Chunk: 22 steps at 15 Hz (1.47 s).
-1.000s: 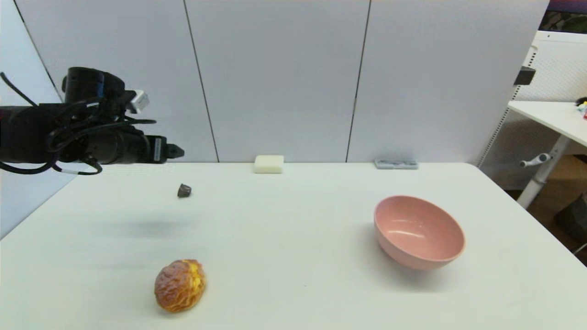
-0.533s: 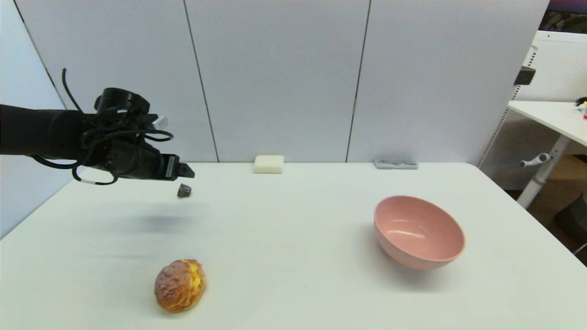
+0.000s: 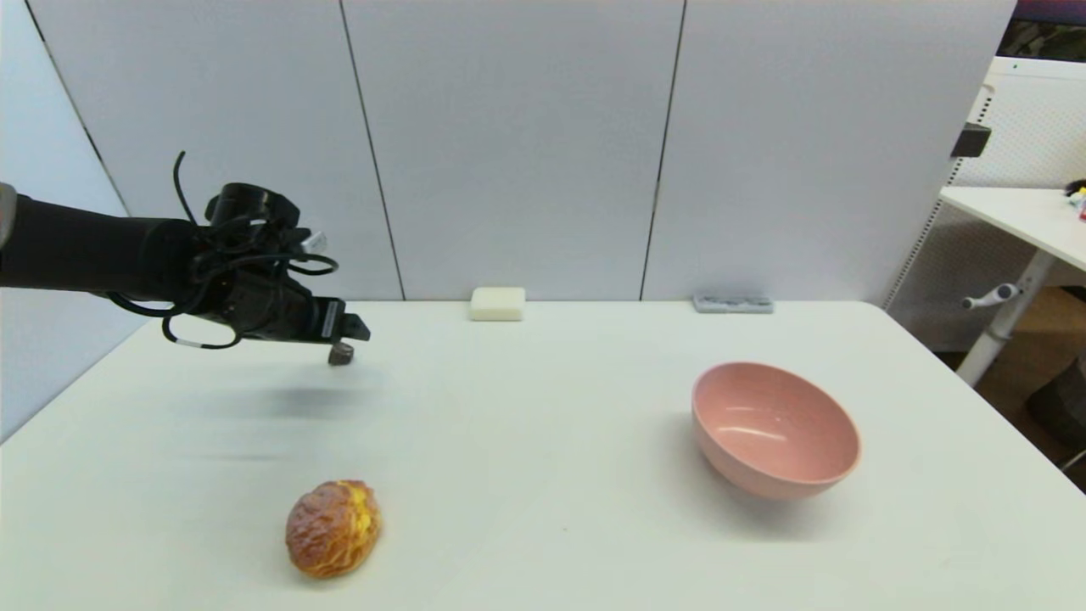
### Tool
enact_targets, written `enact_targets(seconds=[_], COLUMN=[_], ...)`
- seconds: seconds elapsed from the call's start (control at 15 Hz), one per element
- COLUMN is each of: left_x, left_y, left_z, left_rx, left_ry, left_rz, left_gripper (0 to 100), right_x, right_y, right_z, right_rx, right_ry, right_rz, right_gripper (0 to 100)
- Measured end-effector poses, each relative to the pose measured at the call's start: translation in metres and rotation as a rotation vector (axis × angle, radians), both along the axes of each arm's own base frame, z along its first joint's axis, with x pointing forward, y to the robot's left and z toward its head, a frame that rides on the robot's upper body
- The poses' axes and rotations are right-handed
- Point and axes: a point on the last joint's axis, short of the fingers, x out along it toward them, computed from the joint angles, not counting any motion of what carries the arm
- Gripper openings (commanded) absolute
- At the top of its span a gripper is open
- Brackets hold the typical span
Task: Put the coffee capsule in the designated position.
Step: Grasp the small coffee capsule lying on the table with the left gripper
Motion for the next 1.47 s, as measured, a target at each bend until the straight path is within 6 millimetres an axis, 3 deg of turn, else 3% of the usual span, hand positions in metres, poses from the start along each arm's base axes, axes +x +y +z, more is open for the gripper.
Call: enact_targets(seconds=[1.2,1.27,1.47], left_x=[0.030,0.030,0.032], left_y=[0.005,0.005,0.005], left_z=[-0.029,-0.030,-0.033], left_rx=[0.055,0.056,0.055], left_ry=[0.095,0.098,0.105], left_rz=[-0.031,-0.031,-0.031], left_gripper=[100,0,0], right_x=[0.000,0.000,0.000], right_y=[0.000,0.000,0.000], right_z=[0.000,0.000,0.000], right_rx=[0.000,0.000,0.000], right_ry=[0.000,0.000,0.000], right_rz=[0.000,0.000,0.000], right_gripper=[100,100,100])
